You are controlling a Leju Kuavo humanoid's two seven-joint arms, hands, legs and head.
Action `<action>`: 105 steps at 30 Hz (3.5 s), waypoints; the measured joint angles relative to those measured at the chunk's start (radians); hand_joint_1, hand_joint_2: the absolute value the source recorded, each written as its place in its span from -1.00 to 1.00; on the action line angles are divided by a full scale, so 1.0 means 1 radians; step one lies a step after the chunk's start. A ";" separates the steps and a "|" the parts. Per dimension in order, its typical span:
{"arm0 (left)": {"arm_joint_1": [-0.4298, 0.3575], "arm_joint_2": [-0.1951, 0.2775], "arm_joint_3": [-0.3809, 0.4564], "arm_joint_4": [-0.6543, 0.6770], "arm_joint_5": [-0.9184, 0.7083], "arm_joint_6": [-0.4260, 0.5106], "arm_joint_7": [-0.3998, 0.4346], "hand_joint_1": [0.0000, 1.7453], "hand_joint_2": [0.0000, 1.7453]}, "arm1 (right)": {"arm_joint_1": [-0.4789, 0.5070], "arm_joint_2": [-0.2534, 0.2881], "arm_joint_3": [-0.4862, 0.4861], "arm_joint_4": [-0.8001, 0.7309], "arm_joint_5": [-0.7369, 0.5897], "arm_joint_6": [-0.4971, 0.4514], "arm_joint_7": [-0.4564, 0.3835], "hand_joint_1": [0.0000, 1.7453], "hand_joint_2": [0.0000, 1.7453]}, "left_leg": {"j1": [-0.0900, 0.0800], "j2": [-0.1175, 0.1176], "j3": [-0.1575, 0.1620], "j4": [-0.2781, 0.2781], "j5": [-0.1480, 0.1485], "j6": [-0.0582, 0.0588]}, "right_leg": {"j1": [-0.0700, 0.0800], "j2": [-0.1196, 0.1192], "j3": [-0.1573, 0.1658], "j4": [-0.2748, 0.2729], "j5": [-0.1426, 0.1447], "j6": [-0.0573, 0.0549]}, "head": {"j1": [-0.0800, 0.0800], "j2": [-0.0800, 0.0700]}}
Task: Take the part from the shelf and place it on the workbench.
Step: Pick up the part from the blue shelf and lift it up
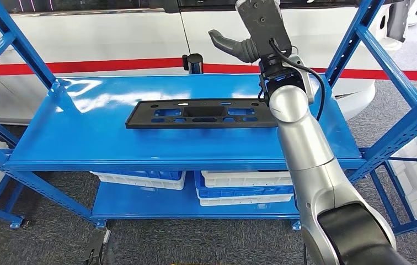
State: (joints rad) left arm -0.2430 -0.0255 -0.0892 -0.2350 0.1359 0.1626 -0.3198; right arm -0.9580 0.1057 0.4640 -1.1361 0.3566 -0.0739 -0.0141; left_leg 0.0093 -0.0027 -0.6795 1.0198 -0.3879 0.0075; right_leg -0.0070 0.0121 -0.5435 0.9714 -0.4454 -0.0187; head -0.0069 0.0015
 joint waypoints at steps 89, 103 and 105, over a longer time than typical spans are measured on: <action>0.081 -0.077 -0.013 0.035 -0.158 0.150 0.186 -1.00 -1.00 | 0.225 -0.006 0.272 0.476 1.201 -0.142 0.316 -1.00 1.00 | -0.015 -0.007 0.029 -0.053 0.031 0.013 | 0.007 -0.002 0.009 -0.006 -0.028 0.019 | 0.002 0.000; 0.070 -0.087 -0.013 0.035 -0.159 0.136 0.193 -1.00 -1.00 | 0.188 0.046 0.162 0.541 1.201 -0.124 0.348 0.83 1.00 | -0.015 -0.007 0.029 -0.053 0.031 0.013 | 0.008 -0.002 0.008 -0.006 -0.028 0.019 | 0.002 0.000; 0.067 -0.088 -0.013 0.035 -0.162 0.133 0.201 -1.00 -1.00 | 0.187 0.047 0.139 0.541 1.201 -0.125 0.350 0.87 1.00 | -0.015 -0.007 0.029 -0.053 0.031 0.013 | 0.008 -0.002 0.008 -0.006 -0.028 0.019 | 0.002 0.000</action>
State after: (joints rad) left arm -0.1760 -0.1137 -0.1019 -0.1995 -0.0258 0.2957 -0.1188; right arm -0.7713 0.1531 0.6034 -0.5947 1.5578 -0.1992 0.3354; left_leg -0.0060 -0.0093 -0.6500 0.9668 -0.3567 0.0204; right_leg 0.0006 0.0097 -0.5351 0.9657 -0.4734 0.0004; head -0.0051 0.0015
